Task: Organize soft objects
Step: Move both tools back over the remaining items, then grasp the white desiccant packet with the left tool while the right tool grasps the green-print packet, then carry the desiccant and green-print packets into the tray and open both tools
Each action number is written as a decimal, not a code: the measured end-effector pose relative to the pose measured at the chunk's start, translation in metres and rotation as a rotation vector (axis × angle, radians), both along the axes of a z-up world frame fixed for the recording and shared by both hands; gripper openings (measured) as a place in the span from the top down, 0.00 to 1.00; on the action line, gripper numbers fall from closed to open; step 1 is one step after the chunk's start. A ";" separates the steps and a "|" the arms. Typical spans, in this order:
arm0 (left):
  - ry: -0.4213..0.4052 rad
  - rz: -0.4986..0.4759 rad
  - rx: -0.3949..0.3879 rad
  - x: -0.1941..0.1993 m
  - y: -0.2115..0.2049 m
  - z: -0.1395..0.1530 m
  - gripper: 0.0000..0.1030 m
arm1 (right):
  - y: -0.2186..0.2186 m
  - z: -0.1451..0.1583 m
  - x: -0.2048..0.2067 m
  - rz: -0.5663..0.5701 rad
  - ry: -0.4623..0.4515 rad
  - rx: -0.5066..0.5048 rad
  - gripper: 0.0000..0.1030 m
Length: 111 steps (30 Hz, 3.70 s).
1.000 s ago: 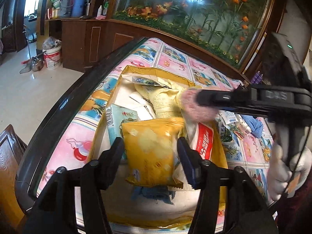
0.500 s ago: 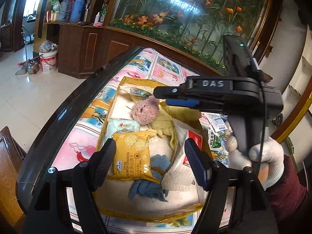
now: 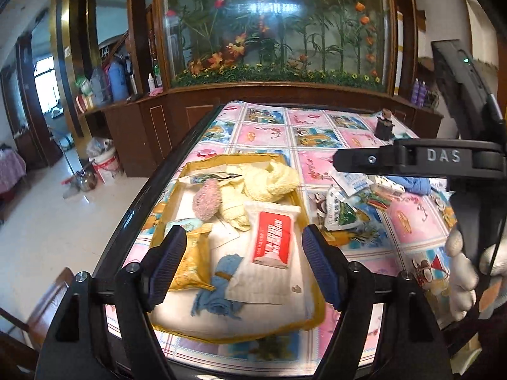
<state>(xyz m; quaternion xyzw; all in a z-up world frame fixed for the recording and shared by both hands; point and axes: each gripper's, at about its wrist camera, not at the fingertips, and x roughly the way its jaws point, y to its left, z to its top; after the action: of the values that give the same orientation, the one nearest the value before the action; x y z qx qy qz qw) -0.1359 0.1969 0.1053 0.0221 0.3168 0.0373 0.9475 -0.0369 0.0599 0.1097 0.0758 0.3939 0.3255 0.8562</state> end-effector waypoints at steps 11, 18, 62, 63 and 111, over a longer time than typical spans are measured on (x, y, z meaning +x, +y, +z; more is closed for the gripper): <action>0.014 -0.077 0.182 -0.012 -0.073 0.006 0.27 | -0.098 -0.010 -0.021 -0.139 -0.003 0.020 0.33; 0.037 -0.125 0.228 -0.007 -0.105 0.003 0.27 | -0.151 -0.017 -0.023 -0.219 0.009 0.038 0.32; 0.397 -0.270 -0.130 0.229 -0.171 -0.089 0.60 | -0.328 -0.081 0.044 -0.601 0.083 0.107 0.27; 0.402 -0.288 -0.145 0.223 -0.171 -0.087 0.65 | -0.327 -0.082 0.044 -0.598 0.088 0.106 0.27; 0.106 -0.199 -0.523 0.050 -0.001 -0.010 0.62 | -0.177 -0.045 0.017 -0.248 0.053 -0.023 0.19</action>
<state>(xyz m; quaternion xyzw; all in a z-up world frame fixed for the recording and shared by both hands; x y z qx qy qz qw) -0.0859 0.1959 0.0950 -0.1904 0.3612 -0.1401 0.9020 -0.0204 -0.1175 0.0644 0.1228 0.4076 0.2107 0.8800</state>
